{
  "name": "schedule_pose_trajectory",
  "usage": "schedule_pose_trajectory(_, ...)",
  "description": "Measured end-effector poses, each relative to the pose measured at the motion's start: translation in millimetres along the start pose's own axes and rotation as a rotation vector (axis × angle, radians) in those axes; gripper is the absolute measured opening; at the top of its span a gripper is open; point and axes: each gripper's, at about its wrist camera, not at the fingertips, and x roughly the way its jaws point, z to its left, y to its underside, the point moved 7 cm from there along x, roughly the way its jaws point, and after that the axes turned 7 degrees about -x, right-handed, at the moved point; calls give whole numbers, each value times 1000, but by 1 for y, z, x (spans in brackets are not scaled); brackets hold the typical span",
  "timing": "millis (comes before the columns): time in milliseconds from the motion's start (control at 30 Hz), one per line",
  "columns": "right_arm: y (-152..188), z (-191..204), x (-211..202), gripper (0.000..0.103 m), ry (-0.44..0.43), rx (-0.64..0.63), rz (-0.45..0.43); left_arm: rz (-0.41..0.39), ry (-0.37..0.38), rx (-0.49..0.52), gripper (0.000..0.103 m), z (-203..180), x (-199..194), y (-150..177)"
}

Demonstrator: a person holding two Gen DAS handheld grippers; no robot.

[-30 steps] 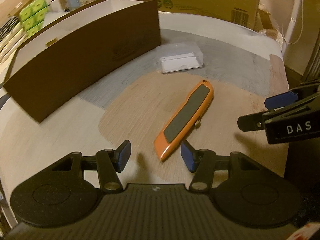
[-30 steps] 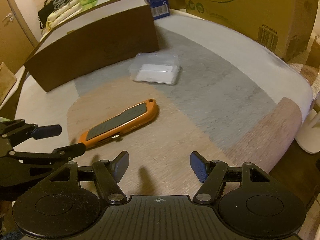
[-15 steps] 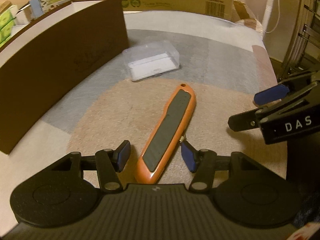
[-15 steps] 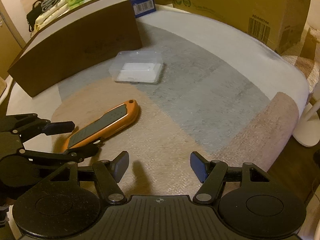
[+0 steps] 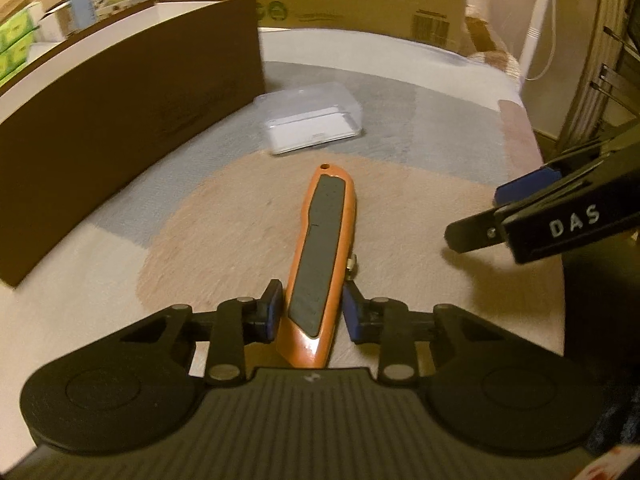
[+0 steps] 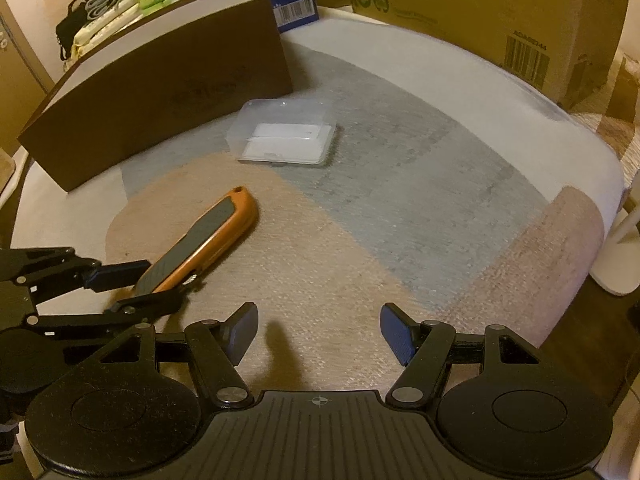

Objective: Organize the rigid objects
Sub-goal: 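Close the left tool on the orange utility knife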

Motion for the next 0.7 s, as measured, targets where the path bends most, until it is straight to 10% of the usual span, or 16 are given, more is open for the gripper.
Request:
schedule_pose_trajectory(367,0,7,1,65,-16,-16,0,-15,-203,-205,27,68,-31,28)
schedule_pose_trajectory(700,-2,13,6,65,-29,-32,5,-20,-172,-278,40,81,-34,23)
